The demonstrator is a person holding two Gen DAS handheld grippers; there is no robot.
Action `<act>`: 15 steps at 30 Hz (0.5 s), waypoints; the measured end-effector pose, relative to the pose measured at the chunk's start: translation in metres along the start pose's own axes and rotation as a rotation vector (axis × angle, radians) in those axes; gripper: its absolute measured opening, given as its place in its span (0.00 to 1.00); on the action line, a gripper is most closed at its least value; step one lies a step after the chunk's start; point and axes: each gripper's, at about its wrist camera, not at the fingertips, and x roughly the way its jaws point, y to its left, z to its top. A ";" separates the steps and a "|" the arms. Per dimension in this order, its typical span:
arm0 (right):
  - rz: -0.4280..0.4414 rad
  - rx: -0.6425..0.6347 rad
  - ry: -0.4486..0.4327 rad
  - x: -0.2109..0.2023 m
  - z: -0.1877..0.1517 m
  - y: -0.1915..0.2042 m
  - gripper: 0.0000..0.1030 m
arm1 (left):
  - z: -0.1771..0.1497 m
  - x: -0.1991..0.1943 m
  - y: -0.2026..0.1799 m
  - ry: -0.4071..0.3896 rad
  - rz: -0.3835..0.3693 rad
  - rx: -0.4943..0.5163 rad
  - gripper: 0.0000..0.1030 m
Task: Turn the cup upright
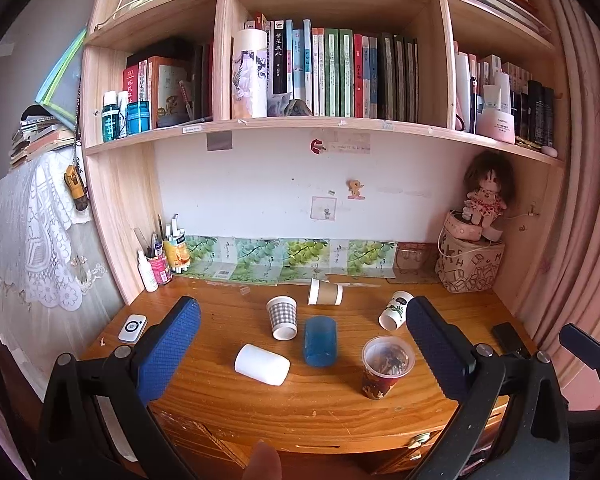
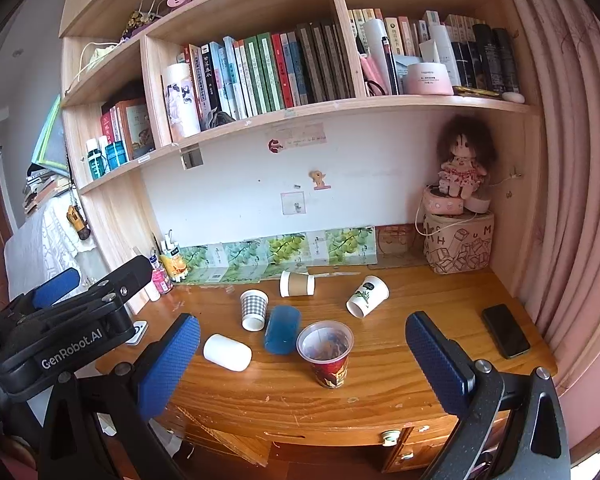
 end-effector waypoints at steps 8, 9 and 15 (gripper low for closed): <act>-0.022 -0.002 -0.024 0.011 0.003 0.003 1.00 | 0.003 0.013 0.007 -0.017 0.008 -0.007 1.00; -0.021 -0.004 -0.027 0.013 0.004 0.004 1.00 | 0.004 0.013 0.009 -0.024 0.009 -0.008 1.00; -0.014 -0.015 -0.035 0.022 0.007 0.010 1.00 | 0.007 0.019 0.014 -0.041 0.015 -0.013 1.00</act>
